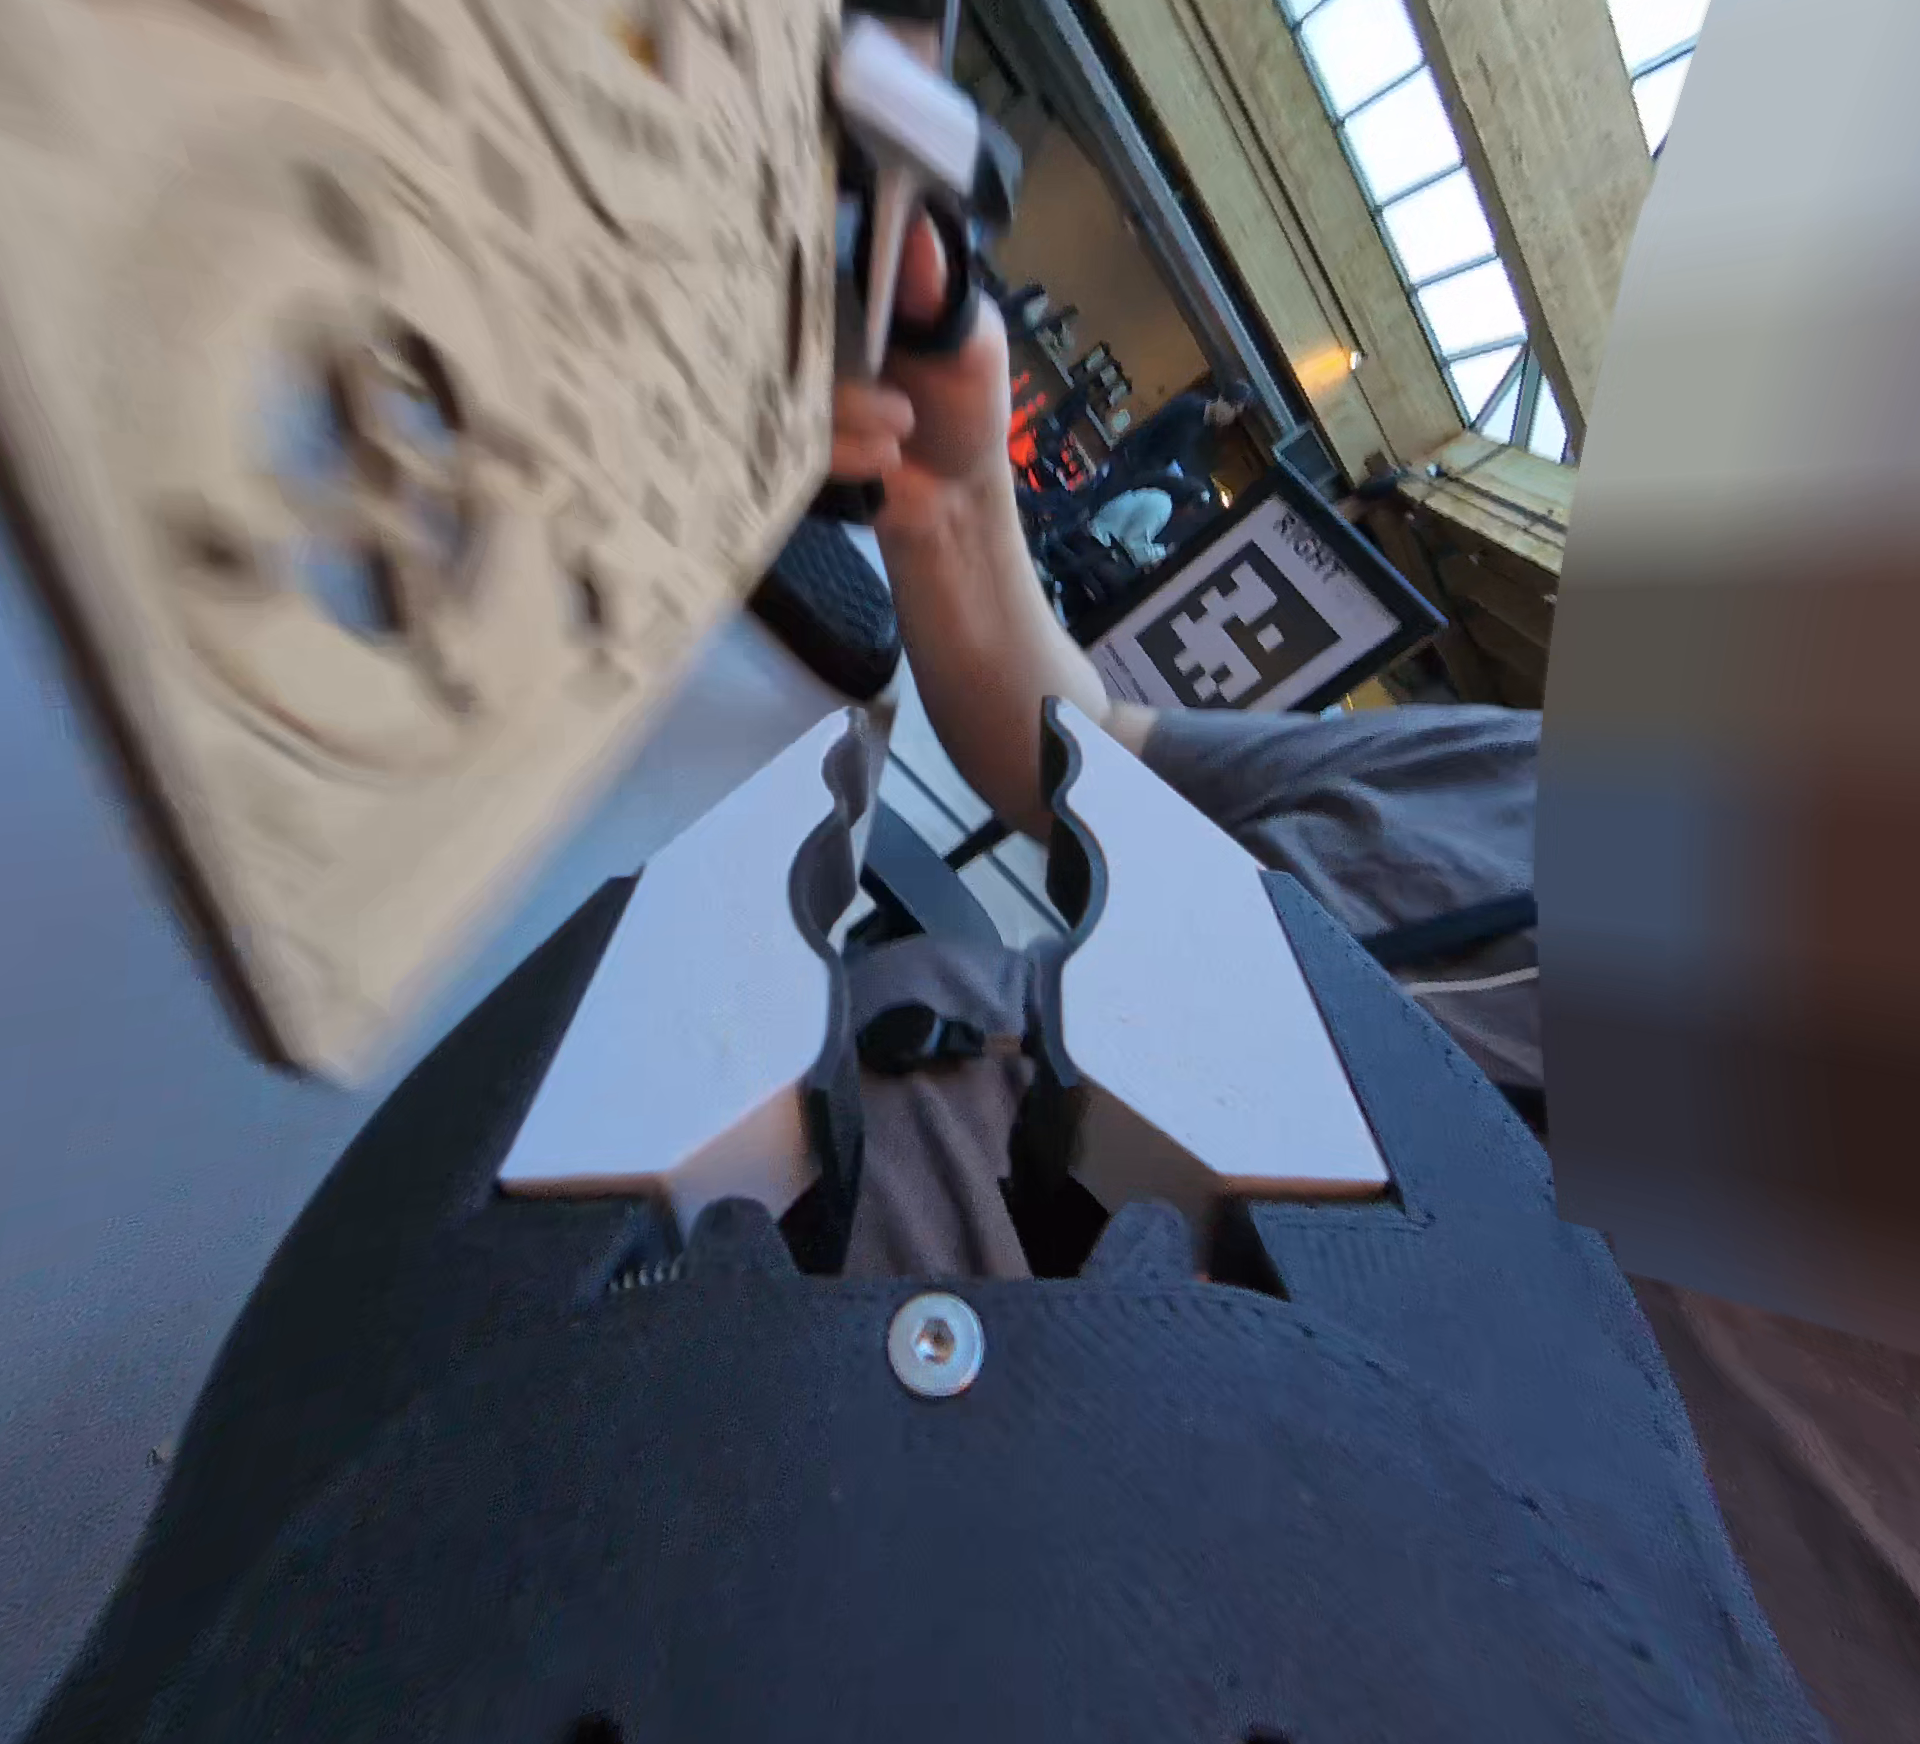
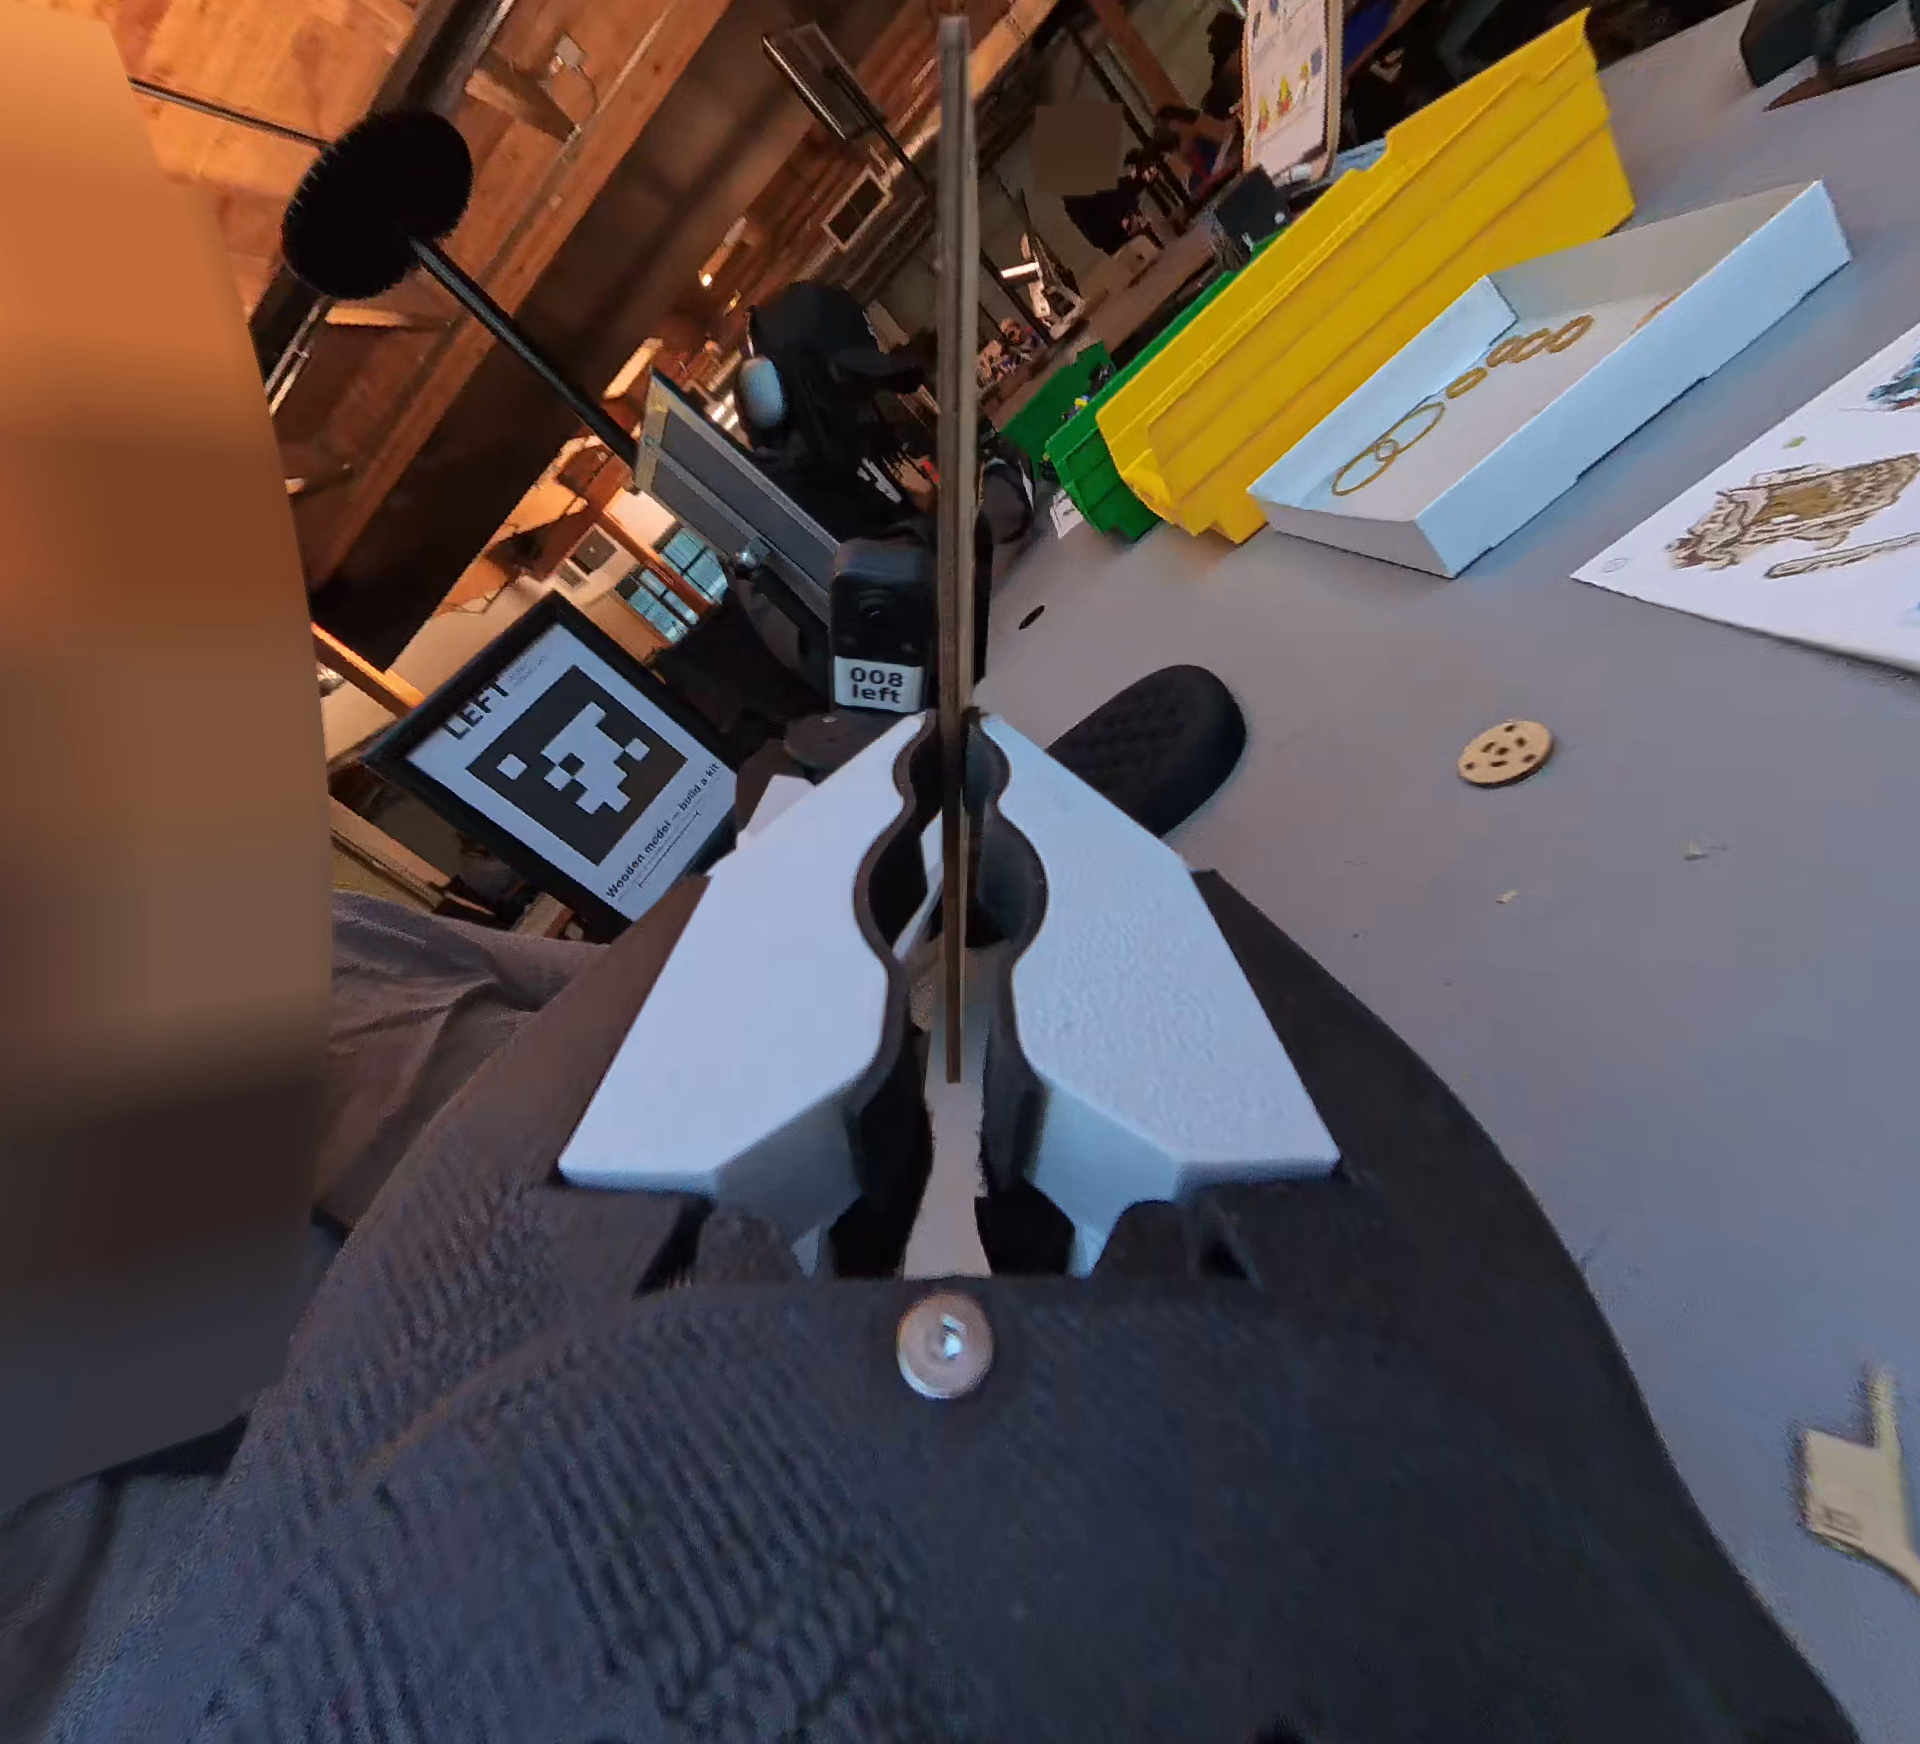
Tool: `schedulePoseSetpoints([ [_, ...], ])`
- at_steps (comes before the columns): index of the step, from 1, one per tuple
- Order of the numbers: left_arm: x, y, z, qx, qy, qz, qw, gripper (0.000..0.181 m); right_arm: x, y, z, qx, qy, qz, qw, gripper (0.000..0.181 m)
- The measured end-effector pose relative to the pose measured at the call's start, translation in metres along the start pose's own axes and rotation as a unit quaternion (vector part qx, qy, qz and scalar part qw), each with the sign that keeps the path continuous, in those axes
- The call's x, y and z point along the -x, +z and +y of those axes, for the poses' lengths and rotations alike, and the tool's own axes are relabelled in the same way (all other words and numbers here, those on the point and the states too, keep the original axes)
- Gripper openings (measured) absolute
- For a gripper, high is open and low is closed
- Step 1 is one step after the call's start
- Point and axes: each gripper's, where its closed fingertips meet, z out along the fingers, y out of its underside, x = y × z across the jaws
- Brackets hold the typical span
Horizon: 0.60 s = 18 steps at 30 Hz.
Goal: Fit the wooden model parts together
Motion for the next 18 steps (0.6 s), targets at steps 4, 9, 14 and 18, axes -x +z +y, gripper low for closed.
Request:
schedulePoseSetpoints([
  [4,-0.030,-0.023,0.017,0.045,0.050,-0.014,0.998,0.012,0.000,-0.008,-0.026,0.063,0.003,-0.009,0.998,0.000],
  [9,-0.065,-0.071,-0.079,-0.056,0.367,-0.192,0.908,0.022,-0.005,0.000,-0.017,0.207,-0.027,0.002,0.978,0.000],
  [14,-0.022,-0.074,-0.157,0.019,0.447,-0.350,0.823,0.072,0.006,0.016,-0.007,0.332,-0.069,-0.001,0.941,0.000],
  [18,0.003,-0.045,-0.166,0.119,0.356,-0.273,0.886,0.081,0.020,0.016,-0.002,0.419,-0.084,-0.012,0.904,0.000],
])
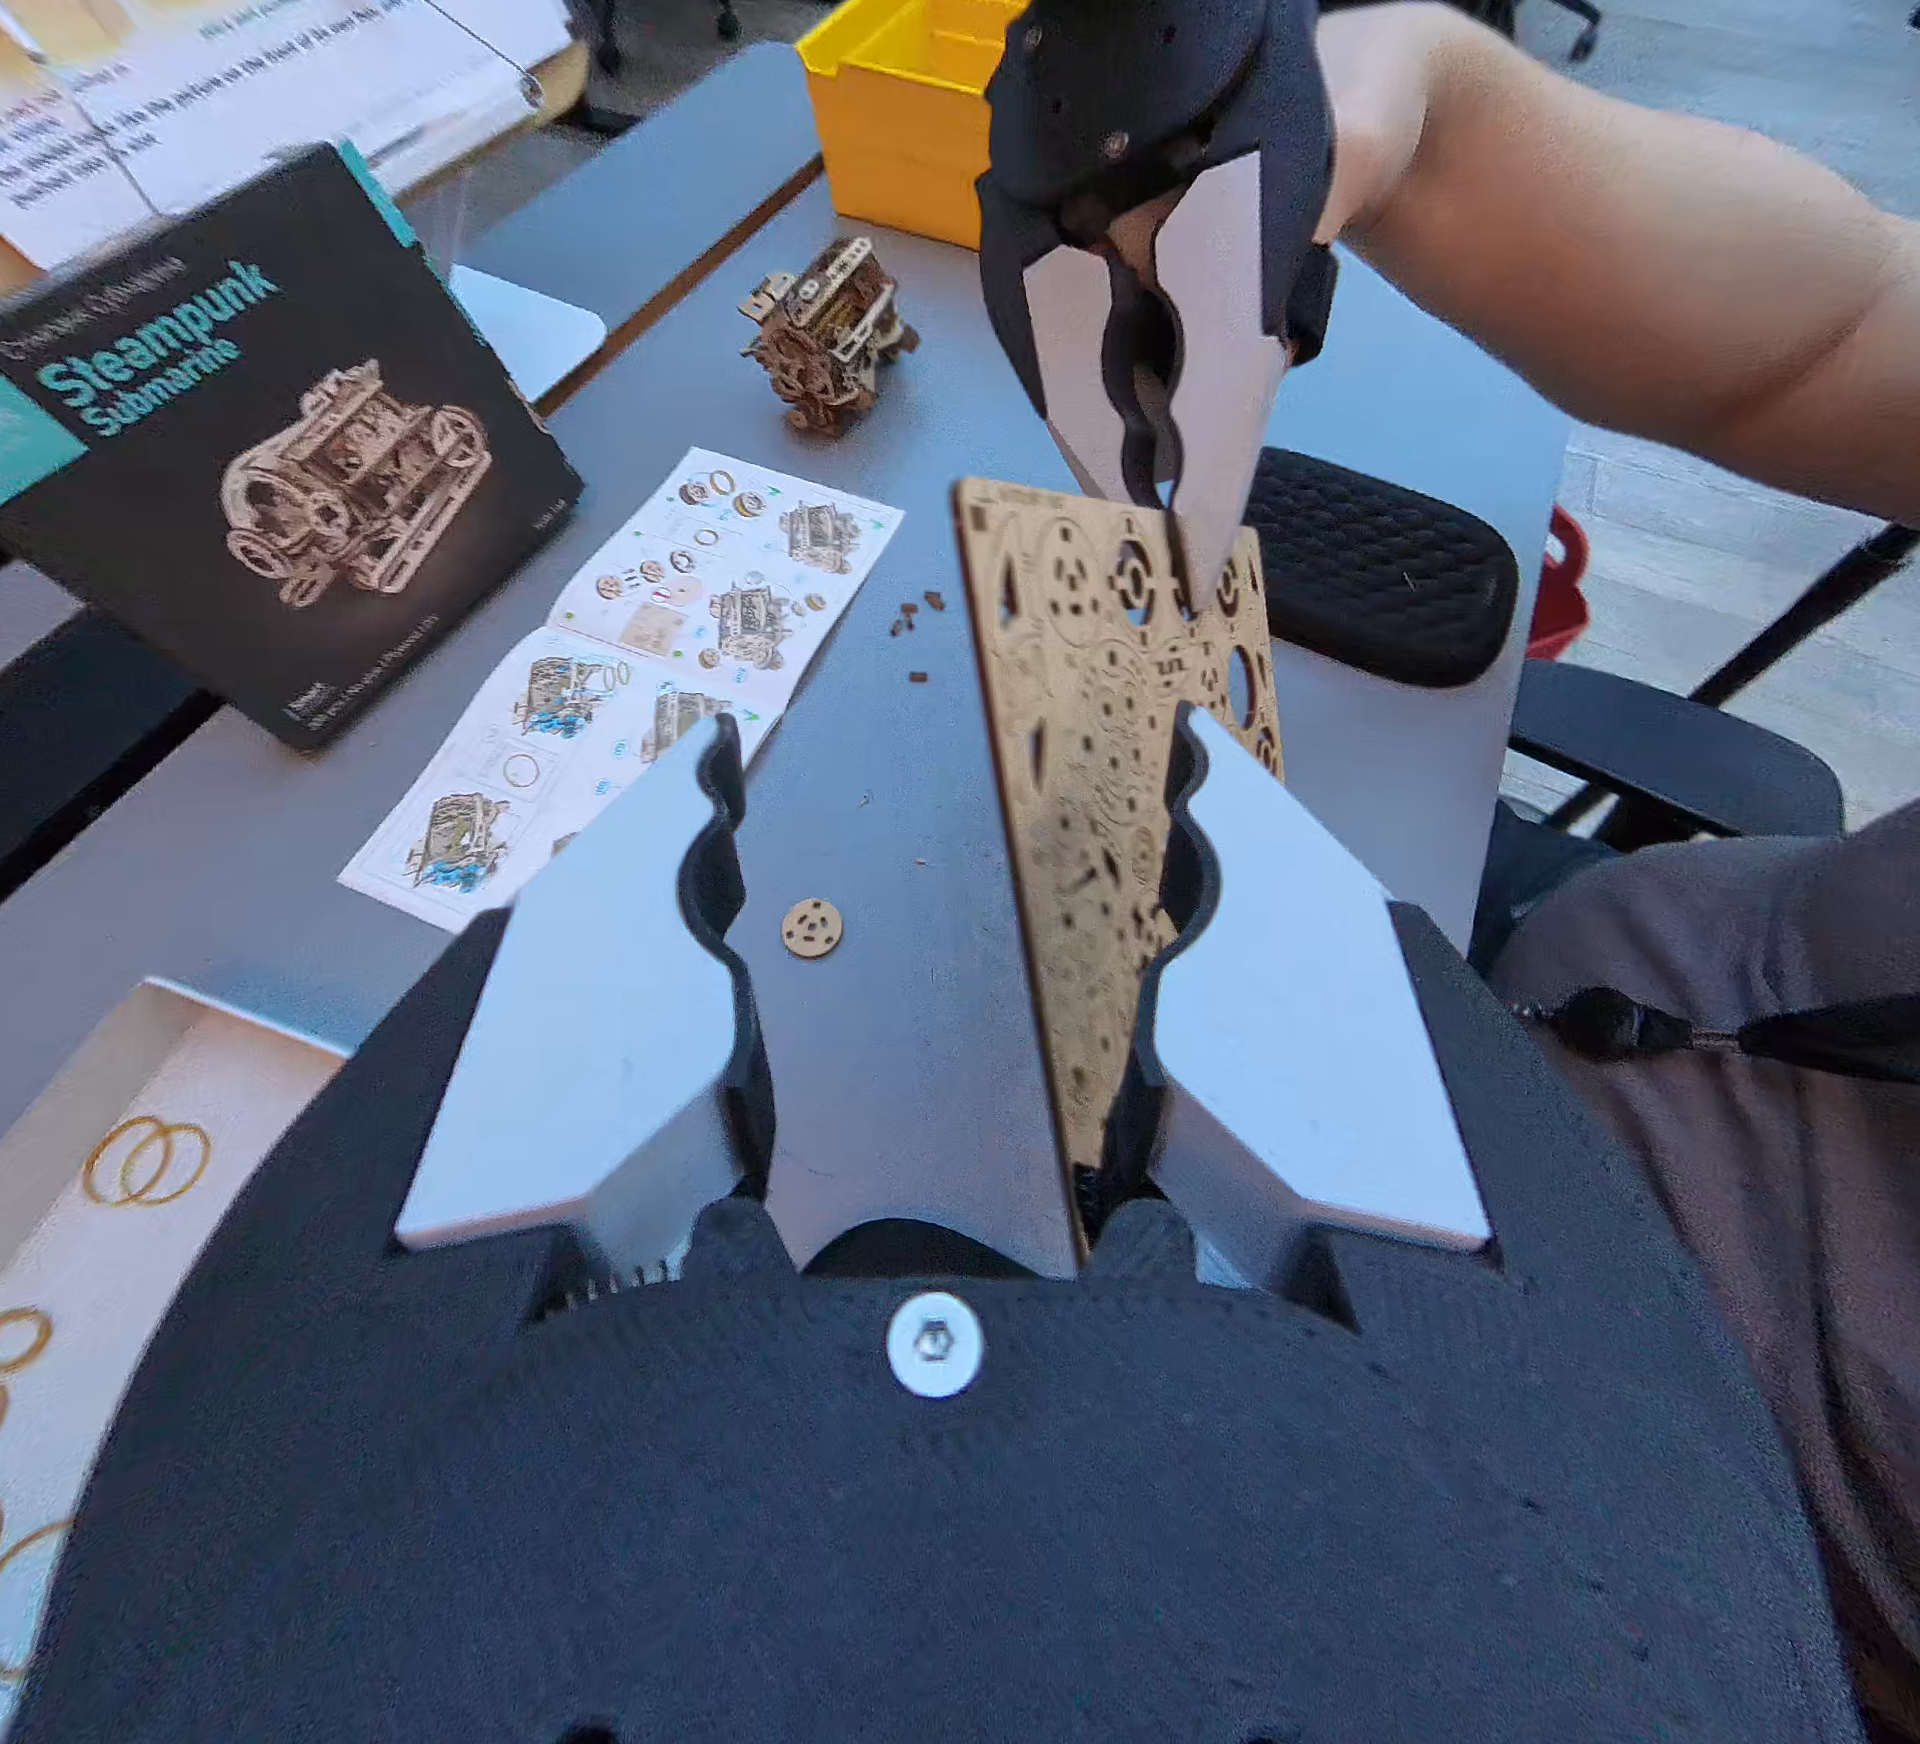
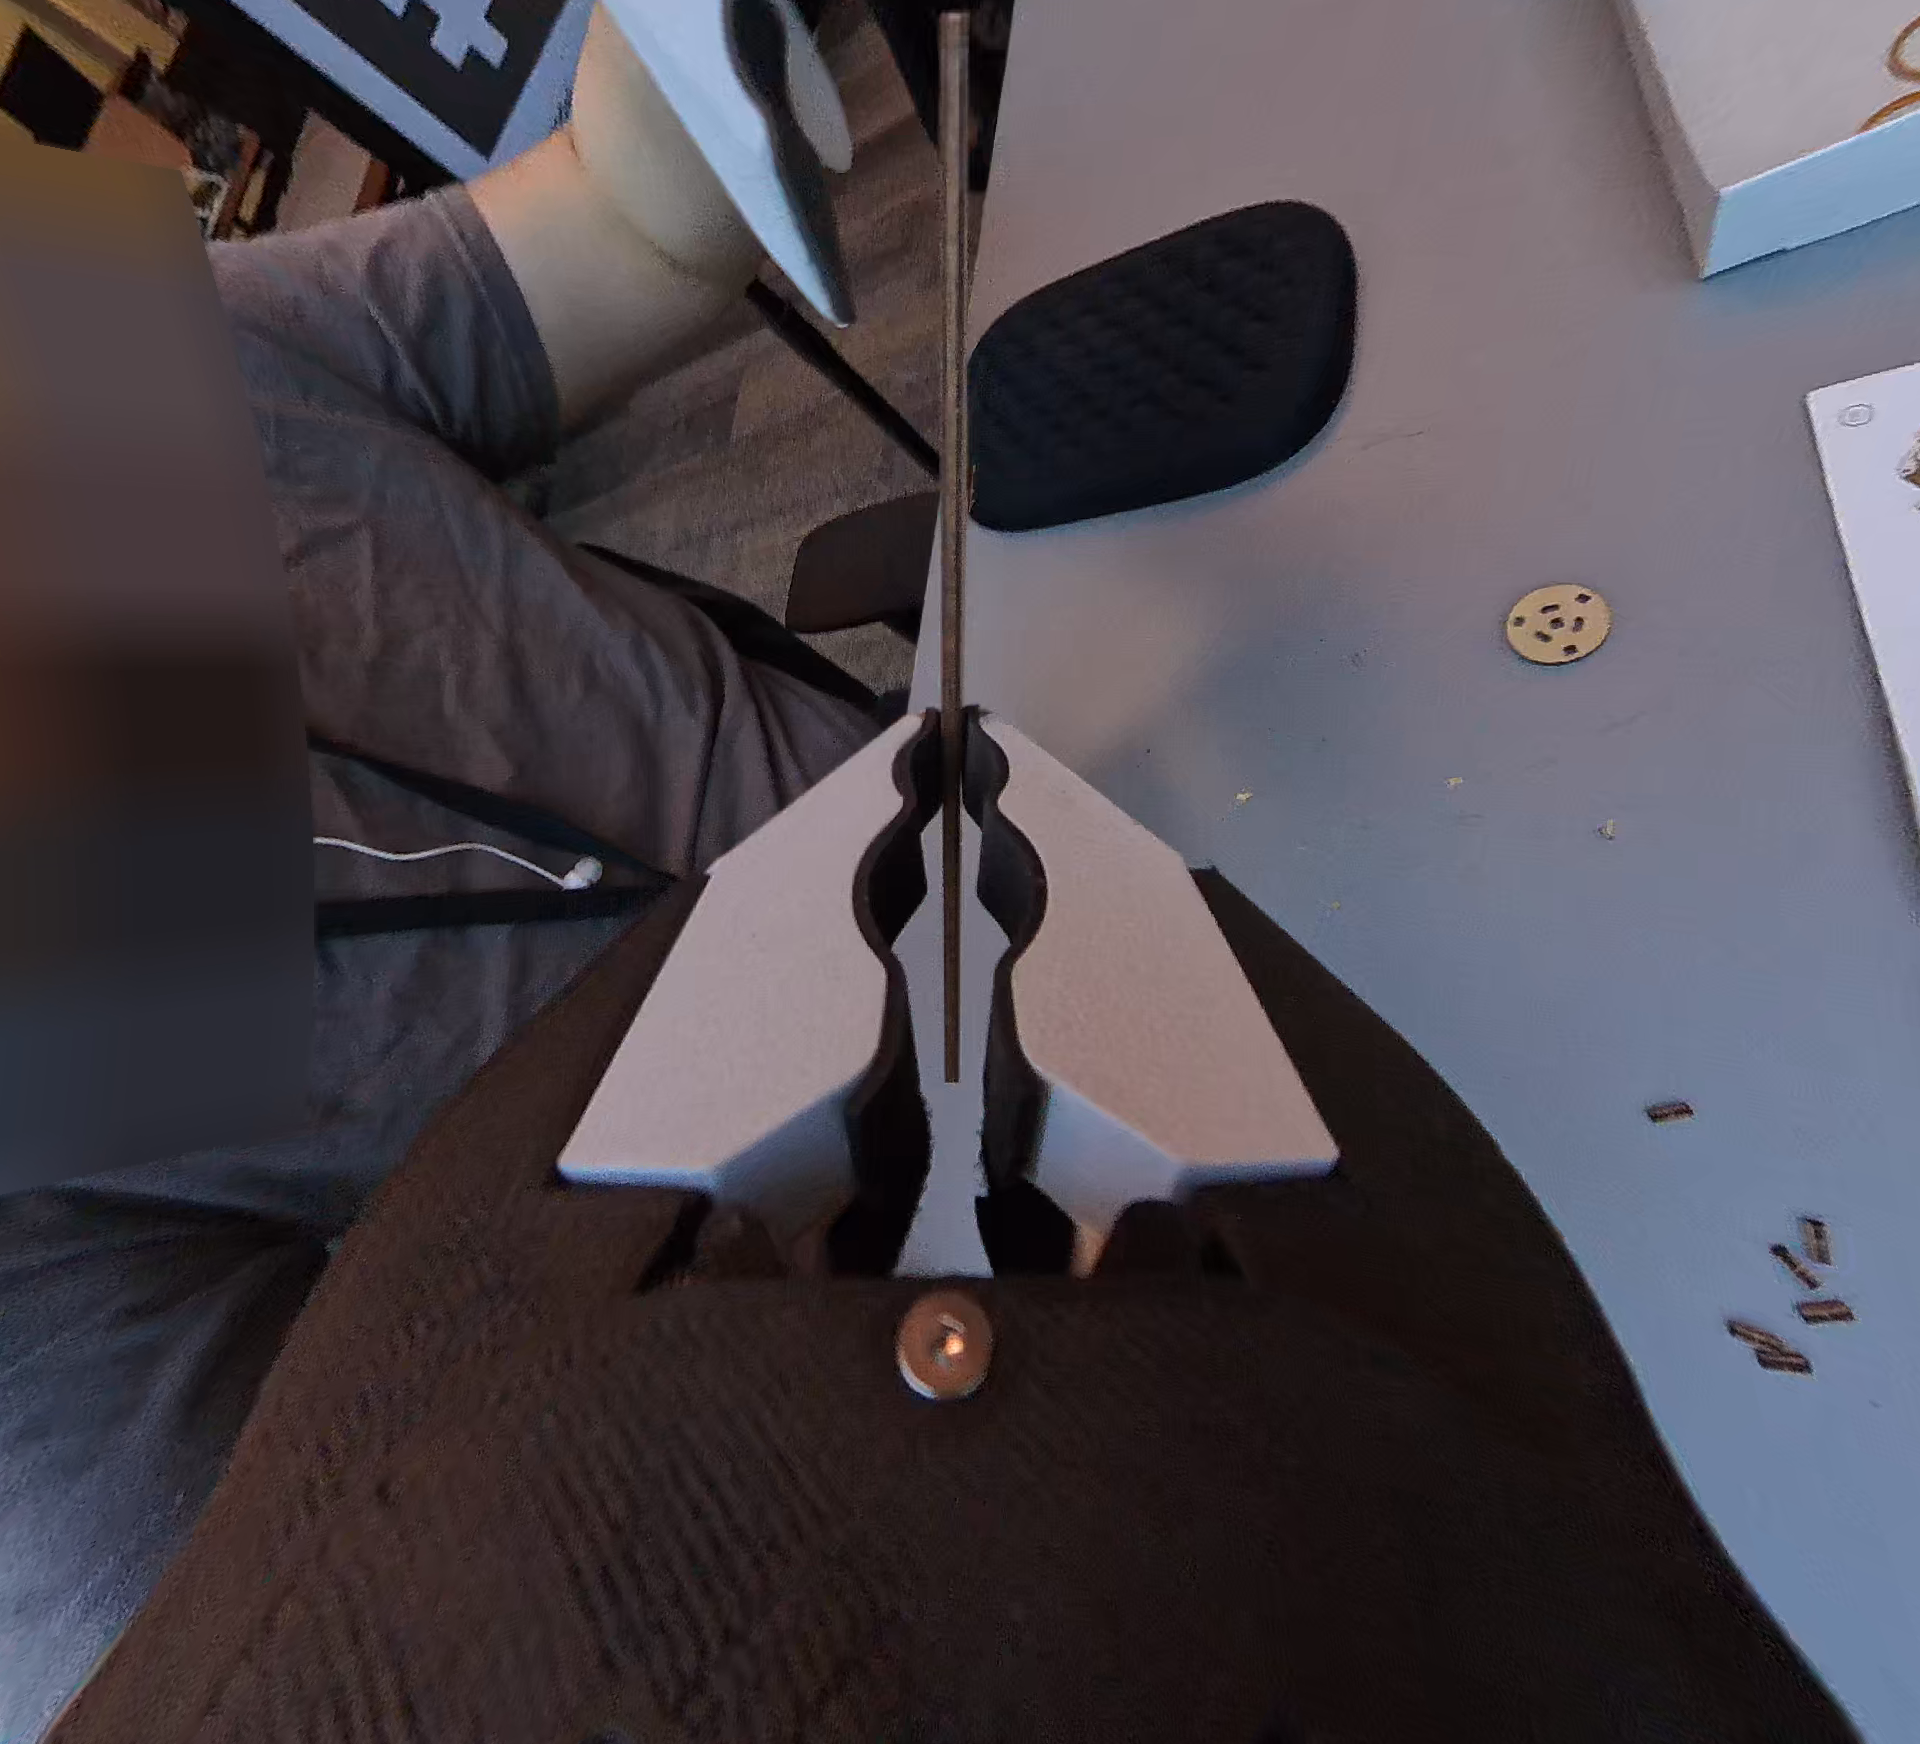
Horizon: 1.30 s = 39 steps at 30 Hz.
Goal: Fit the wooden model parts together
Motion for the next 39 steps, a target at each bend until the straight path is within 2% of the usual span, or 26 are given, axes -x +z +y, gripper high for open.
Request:
schedulePoseSetpoints([
  [4,-0.027,0.025,0.001,0.035,-0.027,0.134,0.990,0.073,0.005,-0.004,0.007,0.074,-0.022,0.006,0.997,0.000],
  [7,-0.040,0.044,0.014,0.050,-0.030,0.178,0.982,0.061,0.009,-0.008,0.007,0.097,-0.051,0.003,0.994,0.000],
  [9,-0.057,0.049,0.017,0.031,-0.051,0.241,0.969,0.032,0.006,-0.008,0.004,0.088,-0.056,0.008,0.995,0.000],
  [10,-0.062,0.050,0.017,0.019,-0.068,0.268,0.961,0.012,0.003,-0.007,0.004,0.079,-0.063,0.012,0.995,0.000],
  [11,-0.062,0.051,0.018,0.008,-0.081,0.273,0.958,0.002,0.002,-0.007,0.002,0.062,-0.070,0.014,0.995,0.001],
  [13,-0.052,0.052,0.023,-0.023,-0.095,0.245,0.965,0.001,-0.004,-0.016,-0.009,-0.018,-0.078,0.045,0.996,0.004],
  [14,-0.046,0.051,0.027,-0.042,-0.107,0.222,0.968,0.001,-0.013,-0.030,-0.017,-0.075,-0.081,0.101,0.989,0.015],
  [15,-0.039,0.049,0.031,-0.061,-0.127,0.200,0.970,0.001,-0.017,-0.048,-0.025,-0.148,-0.093,0.158,0.972,0.019],
  [16,-0.033,0.045,0.035,-0.082,-0.153,0.181,0.968,0.000,-0.008,-0.065,-0.031,-0.234,-0.113,0.188,0.947,0.014],
  [17,-0.029,0.041,0.038,-0.104,-0.179,0.166,0.964,0.000,0.007,-0.074,-0.030,-0.308,-0.128,0.195,0.922,0.005],
  [18,-0.026,0.037,0.042,-0.125,-0.201,0.153,0.959,0.001,0.021,-0.071,-0.024,-0.355,-0.138,0.185,0.906,0.000],
  [19,-0.025,0.034,0.045,-0.142,-0.219,0.140,0.955,0.000,0.027,-0.053,-0.014,-0.365,-0.130,0.166,0.907,0.002],
  [21,-0.025,0.031,0.051,-0.166,-0.242,0.115,0.949,0.000,0.017,-0.006,0.003,-0.340,-0.078,0.148,0.926,0.016],
  [23,-0.029,0.032,0.054,-0.181,-0.256,0.105,0.944,0.000,-0.011,0.020,0.009,-0.329,-0.030,0.195,0.923,0.017],
  [26,-0.033,0.032,0.056,-0.206,-0.266,0.083,0.938,0.001,-0.031,0.025,0.004,-0.346,-0.011,0.246,0.905,0.019],
  [30,-0.033,0.025,0.062,-0.240,-0.272,0.047,0.931,0.000,-0.032,0.033,0.000,-0.330,-0.002,0.253,0.909,0.023],
  [34,-0.036,0.023,0.065,-0.277,-0.290,0.031,0.915,0.000,-0.032,0.028,-0.006,-0.334,-0.014,0.296,0.895,0.026],
  [39,-0.043,0.028,0.065,-0.285,-0.269,0.006,0.920,0.001,-0.032,0.042,-0.007,-0.322,0.007,0.250,0.913,0.029],
])
